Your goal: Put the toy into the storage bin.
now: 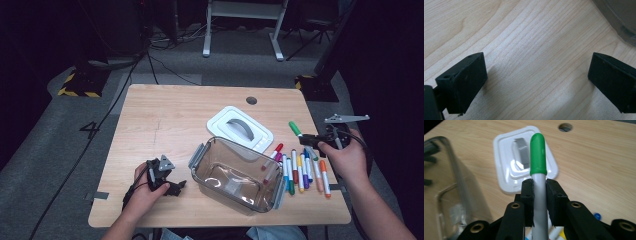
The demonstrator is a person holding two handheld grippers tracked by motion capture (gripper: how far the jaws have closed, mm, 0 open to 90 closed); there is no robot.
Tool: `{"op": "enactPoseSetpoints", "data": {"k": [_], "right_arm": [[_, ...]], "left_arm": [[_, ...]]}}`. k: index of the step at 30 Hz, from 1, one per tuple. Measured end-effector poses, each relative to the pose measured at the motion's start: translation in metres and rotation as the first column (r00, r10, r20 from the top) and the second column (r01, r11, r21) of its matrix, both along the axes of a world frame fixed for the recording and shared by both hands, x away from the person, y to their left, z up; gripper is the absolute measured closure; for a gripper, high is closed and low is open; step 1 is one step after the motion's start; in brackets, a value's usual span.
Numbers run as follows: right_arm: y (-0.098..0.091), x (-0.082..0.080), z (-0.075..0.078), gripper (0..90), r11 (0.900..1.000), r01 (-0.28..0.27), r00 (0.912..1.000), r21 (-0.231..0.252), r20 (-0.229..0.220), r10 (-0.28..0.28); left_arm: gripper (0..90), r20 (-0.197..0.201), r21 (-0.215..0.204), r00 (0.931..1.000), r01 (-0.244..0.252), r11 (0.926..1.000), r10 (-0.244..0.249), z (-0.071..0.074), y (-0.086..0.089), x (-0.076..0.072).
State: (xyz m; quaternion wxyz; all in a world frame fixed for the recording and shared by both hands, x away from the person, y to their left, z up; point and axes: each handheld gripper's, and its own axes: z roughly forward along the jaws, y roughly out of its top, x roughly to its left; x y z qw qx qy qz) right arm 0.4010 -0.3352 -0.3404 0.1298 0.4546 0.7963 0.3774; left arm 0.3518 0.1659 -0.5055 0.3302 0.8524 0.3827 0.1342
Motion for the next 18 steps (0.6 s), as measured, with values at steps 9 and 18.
{"op": "enactPoseSetpoints", "data": {"k": [9, 18], "right_arm": [[0.061, -0.012, 0.013, 77.6, 0.9838, -0.179, 0.9831, 0.007, -0.037, 0.179], [0.104, -0.018, 0.009, 77.6, 0.9532, -0.302, 0.9496, 0.006, -0.085, 0.302]], "left_arm": [[0.1, -0.002, 0.008, 0.9999, 0.01, 0.9999, -0.01, 0.0, -0.002, 0.003], [0.1, -0.003, 0.005, 1.0, 0.007, 1.0, -0.007, 0.0, -0.003, 0.003]]}}
